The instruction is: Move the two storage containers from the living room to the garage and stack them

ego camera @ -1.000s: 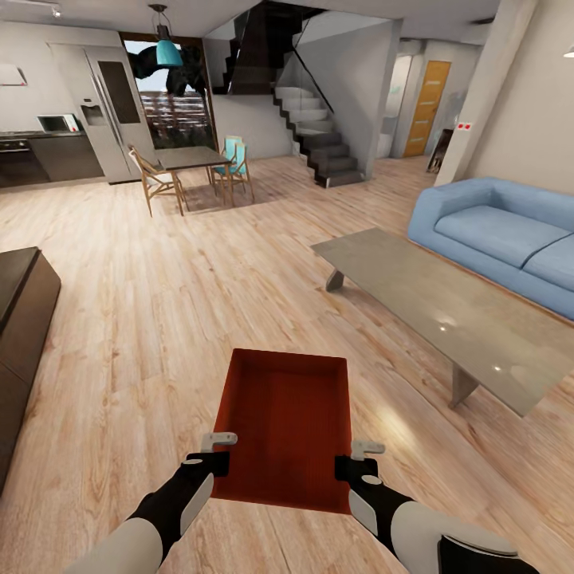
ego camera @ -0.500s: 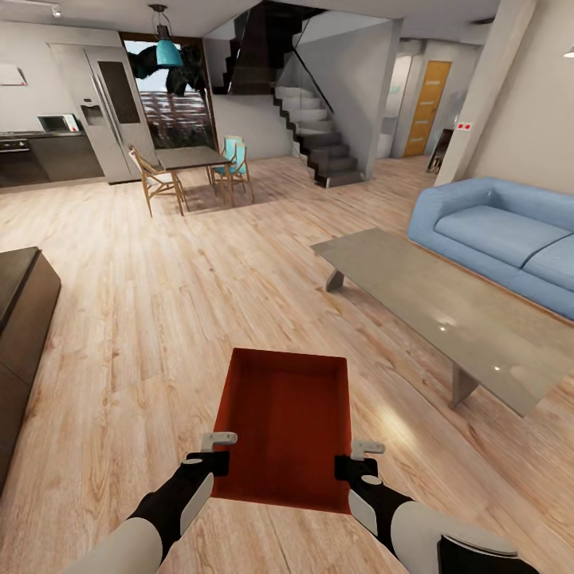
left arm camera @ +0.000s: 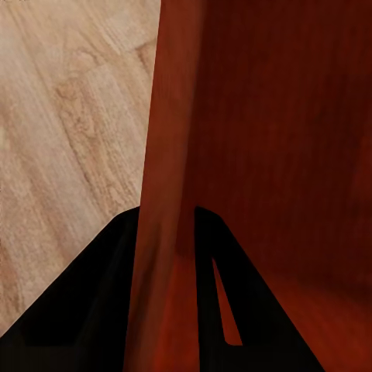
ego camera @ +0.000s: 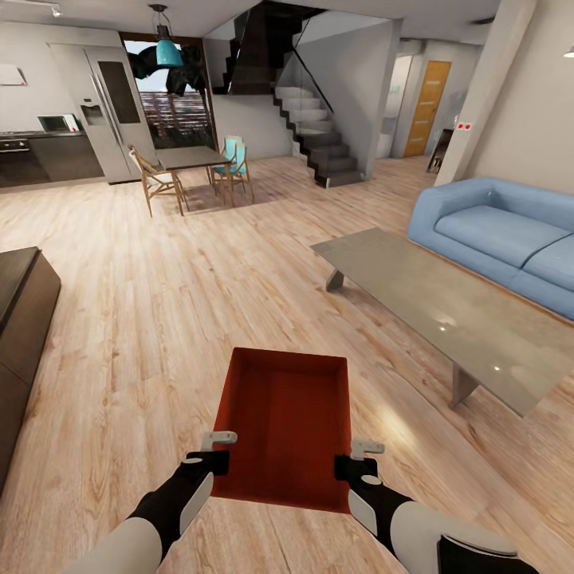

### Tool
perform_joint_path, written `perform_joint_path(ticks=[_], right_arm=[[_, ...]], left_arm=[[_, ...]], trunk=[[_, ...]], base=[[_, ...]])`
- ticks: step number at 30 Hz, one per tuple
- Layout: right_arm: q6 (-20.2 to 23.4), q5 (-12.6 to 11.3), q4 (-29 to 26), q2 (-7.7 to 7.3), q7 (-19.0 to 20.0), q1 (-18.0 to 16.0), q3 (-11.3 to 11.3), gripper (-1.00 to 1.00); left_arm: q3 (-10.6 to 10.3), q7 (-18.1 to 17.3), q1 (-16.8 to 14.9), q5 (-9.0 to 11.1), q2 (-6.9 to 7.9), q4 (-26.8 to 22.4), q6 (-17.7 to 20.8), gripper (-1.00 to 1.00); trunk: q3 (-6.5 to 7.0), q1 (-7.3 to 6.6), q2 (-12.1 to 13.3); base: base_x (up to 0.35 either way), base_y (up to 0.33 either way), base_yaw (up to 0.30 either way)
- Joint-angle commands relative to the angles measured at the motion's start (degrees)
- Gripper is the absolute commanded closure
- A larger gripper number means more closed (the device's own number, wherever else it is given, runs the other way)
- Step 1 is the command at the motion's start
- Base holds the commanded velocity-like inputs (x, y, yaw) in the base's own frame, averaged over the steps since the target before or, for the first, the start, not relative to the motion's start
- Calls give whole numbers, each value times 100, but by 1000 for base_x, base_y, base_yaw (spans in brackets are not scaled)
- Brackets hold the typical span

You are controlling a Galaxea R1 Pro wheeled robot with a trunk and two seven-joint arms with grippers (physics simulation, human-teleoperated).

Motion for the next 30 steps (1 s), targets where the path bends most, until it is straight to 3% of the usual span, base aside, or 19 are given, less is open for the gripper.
perform_joint_path(ticks=[1, 7, 30], right_arm=[[3, -50, -21, -95, -17, 0, 212, 100], [3, -50, -21, -95, -19, 0, 212, 100], [12, -42, -21, -95, -26, 0, 218, 100]], left_arm=[[32, 76, -8, 27, 43, -247, 29, 100], [32, 79, -8, 27, 43, -243, 28, 100], [35, 104, -8, 35, 78, -174, 5, 100]], trunk=[[-7, 1, -5], [-7, 1, -5], [-7, 1, -5]], base=[[0, 0, 0], [91, 0, 0], [313, 0, 0]])
